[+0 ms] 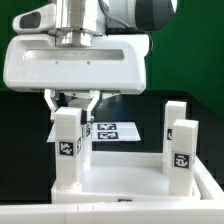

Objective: Assemble desk

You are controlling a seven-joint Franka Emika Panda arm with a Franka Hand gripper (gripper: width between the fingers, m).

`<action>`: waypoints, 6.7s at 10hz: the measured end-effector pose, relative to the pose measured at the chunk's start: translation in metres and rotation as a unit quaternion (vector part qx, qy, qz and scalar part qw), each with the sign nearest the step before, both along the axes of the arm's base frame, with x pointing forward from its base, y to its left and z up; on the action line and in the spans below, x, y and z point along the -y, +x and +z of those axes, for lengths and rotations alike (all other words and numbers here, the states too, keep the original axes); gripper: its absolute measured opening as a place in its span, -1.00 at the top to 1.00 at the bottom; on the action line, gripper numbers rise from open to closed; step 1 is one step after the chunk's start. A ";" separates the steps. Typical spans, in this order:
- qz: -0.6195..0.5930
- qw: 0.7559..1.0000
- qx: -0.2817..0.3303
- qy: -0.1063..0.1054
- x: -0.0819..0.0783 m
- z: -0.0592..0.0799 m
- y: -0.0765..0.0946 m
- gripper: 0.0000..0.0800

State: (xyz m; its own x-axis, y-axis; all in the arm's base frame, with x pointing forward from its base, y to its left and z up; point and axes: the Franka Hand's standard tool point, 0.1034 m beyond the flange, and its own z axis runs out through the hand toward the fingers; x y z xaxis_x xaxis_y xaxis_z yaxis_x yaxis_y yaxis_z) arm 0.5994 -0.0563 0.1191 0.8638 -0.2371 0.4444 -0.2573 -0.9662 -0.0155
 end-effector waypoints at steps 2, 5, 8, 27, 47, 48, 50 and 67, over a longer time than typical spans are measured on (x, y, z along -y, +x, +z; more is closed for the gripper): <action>0.000 1.000 0.012 -0.008 0.001 0.000 0.001 0.29; 0.000 1.000 0.012 -0.008 0.001 0.000 0.001 -0.23; -0.001 1.000 -0.023 0.017 0.000 0.003 0.001 -0.60; -0.494 0.826 -0.135 0.235 0.000 0.003 0.027 0.28; -0.273 0.937 -0.155 0.154 -0.009 -0.001 0.028 0.29; -0.367 0.900 -0.154 0.178 -0.009 -0.002 0.029 0.29; -0.522 0.809 -0.145 0.230 -0.006 -0.003 0.031 0.29; 0.036 0.980 -0.181 0.070 -0.003 0.004 0.034 0.13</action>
Offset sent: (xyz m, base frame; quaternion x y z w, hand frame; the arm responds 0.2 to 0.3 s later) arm 0.0000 0.0000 0.0000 0.0000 0.0000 0.0000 1.0000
